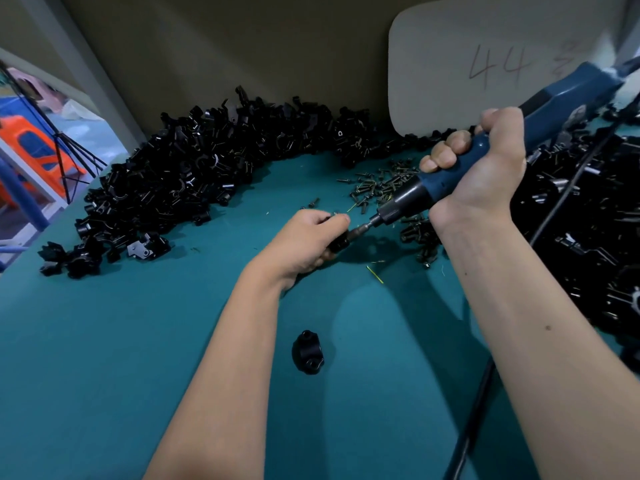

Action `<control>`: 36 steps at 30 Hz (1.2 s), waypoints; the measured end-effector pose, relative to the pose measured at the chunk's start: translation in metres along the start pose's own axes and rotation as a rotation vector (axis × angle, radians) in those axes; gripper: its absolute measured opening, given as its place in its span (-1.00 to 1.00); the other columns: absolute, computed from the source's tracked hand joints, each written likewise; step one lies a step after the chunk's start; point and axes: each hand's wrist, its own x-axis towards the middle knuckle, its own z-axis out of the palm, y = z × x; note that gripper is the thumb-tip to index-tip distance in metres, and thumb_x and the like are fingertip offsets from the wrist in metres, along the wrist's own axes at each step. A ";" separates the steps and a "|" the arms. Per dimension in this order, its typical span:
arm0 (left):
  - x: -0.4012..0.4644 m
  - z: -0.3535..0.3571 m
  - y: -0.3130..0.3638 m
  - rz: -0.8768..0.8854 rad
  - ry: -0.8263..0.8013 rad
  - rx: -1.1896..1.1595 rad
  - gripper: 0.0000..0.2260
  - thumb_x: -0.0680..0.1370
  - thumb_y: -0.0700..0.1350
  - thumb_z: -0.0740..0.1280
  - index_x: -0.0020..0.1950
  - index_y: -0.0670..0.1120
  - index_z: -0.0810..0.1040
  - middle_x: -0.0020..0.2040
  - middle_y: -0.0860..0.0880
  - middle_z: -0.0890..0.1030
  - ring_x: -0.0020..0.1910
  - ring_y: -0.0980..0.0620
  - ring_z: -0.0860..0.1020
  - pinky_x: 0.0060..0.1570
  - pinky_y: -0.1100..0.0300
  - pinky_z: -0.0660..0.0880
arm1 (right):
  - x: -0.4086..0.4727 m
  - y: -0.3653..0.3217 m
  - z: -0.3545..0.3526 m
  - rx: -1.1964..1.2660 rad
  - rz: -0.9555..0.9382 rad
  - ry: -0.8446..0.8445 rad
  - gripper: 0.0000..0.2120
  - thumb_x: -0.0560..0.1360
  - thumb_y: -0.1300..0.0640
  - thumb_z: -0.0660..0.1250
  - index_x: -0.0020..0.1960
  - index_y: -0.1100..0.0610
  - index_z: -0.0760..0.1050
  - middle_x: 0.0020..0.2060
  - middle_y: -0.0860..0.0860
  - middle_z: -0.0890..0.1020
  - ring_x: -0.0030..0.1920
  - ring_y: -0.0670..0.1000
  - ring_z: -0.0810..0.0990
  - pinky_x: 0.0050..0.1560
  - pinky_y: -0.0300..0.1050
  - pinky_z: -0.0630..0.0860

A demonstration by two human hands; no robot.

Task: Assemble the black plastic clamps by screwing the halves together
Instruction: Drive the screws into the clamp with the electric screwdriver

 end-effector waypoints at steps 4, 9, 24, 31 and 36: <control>0.000 0.005 -0.002 0.035 0.039 0.001 -0.60 0.64 -0.05 0.29 -0.39 0.05 0.30 -0.54 0.11 0.30 -0.61 0.13 0.23 -0.61 0.37 0.17 | 0.001 0.000 0.000 -0.012 0.009 0.019 -0.77 0.57 0.21 0.25 -0.22 0.08 0.26 -0.42 0.01 0.34 -0.48 -0.01 0.28 -0.42 -0.16 0.30; 0.002 0.006 -0.001 0.048 0.054 -0.006 -0.66 0.60 -0.07 0.29 -0.35 0.04 0.29 -0.50 0.09 0.28 -0.58 0.13 0.24 -0.60 0.38 0.21 | 0.002 0.000 -0.002 -0.002 -0.019 0.077 -0.77 0.55 0.24 0.26 -0.22 0.10 0.26 -0.43 0.02 0.34 -0.49 0.00 0.29 -0.42 -0.16 0.32; -0.005 0.012 -0.001 0.217 0.282 0.170 -0.71 0.45 0.05 0.26 -0.30 -0.10 0.26 -0.40 0.06 0.27 -0.39 0.04 0.22 -0.37 0.11 0.18 | 0.000 0.001 -0.001 0.020 -0.026 0.054 -0.76 0.56 0.21 0.28 -0.21 0.10 0.26 -0.44 0.01 0.36 -0.49 0.00 0.30 -0.41 -0.14 0.31; -0.011 0.005 -0.002 0.318 0.254 0.190 -0.67 0.50 0.05 0.27 -0.29 -0.16 0.29 -0.40 0.06 0.27 -0.40 0.06 0.23 -0.39 0.13 0.18 | -0.001 -0.002 0.000 0.013 0.015 -0.062 -0.73 0.58 0.12 0.28 -0.26 0.05 0.29 -0.43 -0.01 0.36 -0.47 -0.02 0.30 -0.40 -0.16 0.32; -0.010 0.004 -0.002 0.330 0.331 0.119 -0.66 0.48 0.03 0.26 -0.21 -0.27 0.38 -0.36 -0.02 0.33 -0.36 0.04 0.26 -0.35 0.10 0.21 | 0.001 -0.003 0.002 0.080 0.009 0.084 -0.74 0.57 0.14 0.31 -0.24 0.08 0.31 -0.44 -0.01 0.38 -0.49 -0.02 0.32 -0.43 -0.17 0.33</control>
